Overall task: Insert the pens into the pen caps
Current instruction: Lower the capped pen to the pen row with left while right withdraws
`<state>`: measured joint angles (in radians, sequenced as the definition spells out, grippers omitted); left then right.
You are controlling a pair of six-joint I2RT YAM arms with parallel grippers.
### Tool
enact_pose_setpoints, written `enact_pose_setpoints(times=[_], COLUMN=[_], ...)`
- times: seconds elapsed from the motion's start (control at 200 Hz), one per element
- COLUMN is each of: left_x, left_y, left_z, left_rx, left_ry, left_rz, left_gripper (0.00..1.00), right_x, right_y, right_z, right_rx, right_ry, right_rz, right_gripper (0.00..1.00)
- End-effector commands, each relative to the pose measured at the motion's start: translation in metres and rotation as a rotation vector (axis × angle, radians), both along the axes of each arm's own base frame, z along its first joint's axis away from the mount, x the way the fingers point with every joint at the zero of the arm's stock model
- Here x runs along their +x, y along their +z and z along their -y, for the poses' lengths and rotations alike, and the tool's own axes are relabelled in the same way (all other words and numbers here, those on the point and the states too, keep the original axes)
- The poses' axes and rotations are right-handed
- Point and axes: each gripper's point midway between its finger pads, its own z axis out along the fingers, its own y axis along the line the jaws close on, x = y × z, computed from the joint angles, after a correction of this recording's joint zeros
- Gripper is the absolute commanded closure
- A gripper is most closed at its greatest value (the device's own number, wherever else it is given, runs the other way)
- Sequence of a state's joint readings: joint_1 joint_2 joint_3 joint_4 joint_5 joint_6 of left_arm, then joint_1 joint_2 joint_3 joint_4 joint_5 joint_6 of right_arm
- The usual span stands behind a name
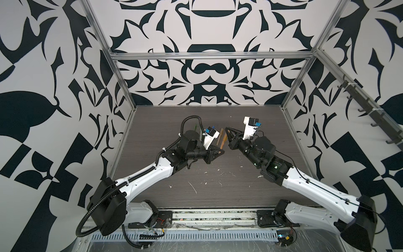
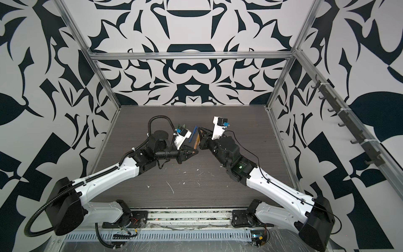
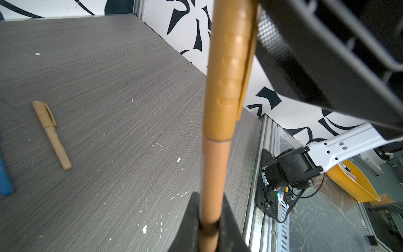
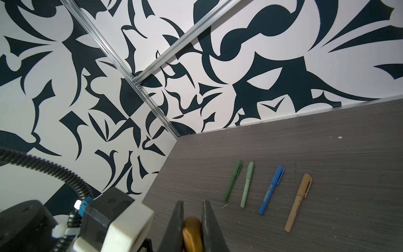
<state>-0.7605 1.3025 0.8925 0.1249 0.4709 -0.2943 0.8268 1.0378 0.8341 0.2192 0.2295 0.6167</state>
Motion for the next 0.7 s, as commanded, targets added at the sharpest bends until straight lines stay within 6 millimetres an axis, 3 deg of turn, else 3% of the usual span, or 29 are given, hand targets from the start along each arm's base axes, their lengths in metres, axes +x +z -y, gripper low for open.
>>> enact_pose_setpoints(times=[0.0,0.16,0.22,0.28,0.355,0.505,0.605,0.695], left_x=[0.062,0.040,0.033,0.033,0.040,0.062,0.089,0.114], left_y=[0.112,0.023,0.001,-0.012,-0.018,-0.022,-0.046,-0.062], left_z=[-0.033,-0.034,-0.040,-0.047,-0.055,-0.059,-0.056,-0.054], left_rx=[-0.269,-0.126,-0.095,-0.068,-0.026,0.092,0.232,0.321], left_ry=[0.274,0.210,0.218,0.257,0.322,0.414,0.472,0.504], left_rz=[0.232,0.019,-0.033,-0.059,-0.072,-0.098,-0.169,-0.237], left_gripper=[1.00,1.00,1.00,1.00,1.00,1.00,1.00,1.00], right_x=[-0.067,-0.058,-0.060,-0.062,-0.059,-0.061,-0.070,-0.077], right_y=[-0.083,0.025,0.048,0.057,0.042,-0.019,-0.052,-0.069], right_z=[-0.022,-0.007,-0.002,0.001,0.010,0.039,0.062,0.086], right_rx=[-0.282,-0.168,-0.136,-0.121,-0.140,-0.154,-0.162,-0.177], right_ry=[0.263,0.179,0.173,0.173,0.123,0.017,-0.041,-0.106], right_rz=[-0.268,-0.073,-0.033,-0.019,-0.043,-0.170,-0.242,-0.276], right_gripper=[0.81,0.64,0.63,0.63,0.63,0.64,0.64,0.64])
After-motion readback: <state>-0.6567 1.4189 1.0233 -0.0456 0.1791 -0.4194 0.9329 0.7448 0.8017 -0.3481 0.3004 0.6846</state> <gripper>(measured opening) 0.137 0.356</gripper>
